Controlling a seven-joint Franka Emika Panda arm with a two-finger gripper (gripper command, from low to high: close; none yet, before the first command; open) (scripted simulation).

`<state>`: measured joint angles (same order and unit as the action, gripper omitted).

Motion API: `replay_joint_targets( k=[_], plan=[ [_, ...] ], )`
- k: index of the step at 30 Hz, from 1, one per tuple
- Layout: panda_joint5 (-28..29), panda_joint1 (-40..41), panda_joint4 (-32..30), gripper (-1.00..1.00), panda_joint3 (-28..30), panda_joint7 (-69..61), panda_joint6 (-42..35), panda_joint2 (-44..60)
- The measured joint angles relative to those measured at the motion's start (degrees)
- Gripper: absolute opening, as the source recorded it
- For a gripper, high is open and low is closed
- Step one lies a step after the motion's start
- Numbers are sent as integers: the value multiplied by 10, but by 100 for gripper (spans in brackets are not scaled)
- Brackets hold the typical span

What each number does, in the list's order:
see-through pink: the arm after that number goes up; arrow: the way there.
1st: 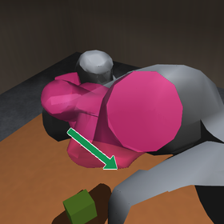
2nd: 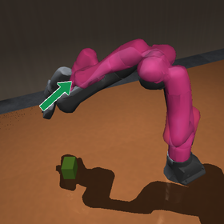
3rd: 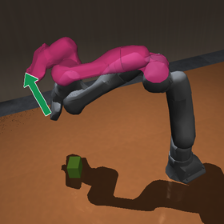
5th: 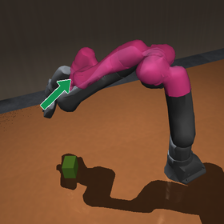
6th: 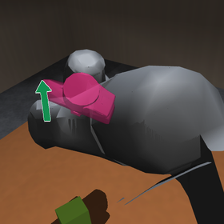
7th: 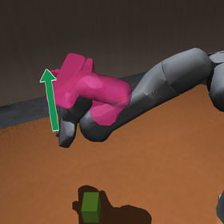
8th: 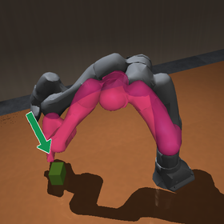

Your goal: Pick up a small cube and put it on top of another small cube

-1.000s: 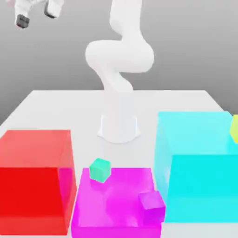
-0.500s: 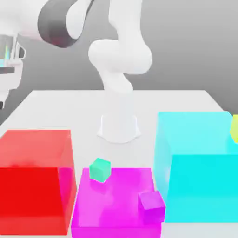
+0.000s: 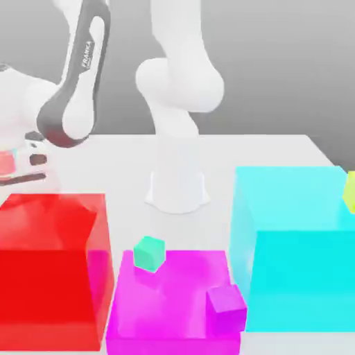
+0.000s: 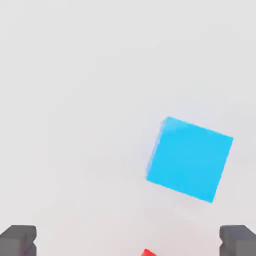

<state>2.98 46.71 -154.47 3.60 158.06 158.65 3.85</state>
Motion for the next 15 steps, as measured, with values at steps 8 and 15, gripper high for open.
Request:
replay_joint_targets(
  k=[8, 15],
  plan=[
    [-65, 30, -5, 0, -17, 3, 126, 124],
    [-68, 34, -2, -100, -21, 1, 143, 143]
  ],
)
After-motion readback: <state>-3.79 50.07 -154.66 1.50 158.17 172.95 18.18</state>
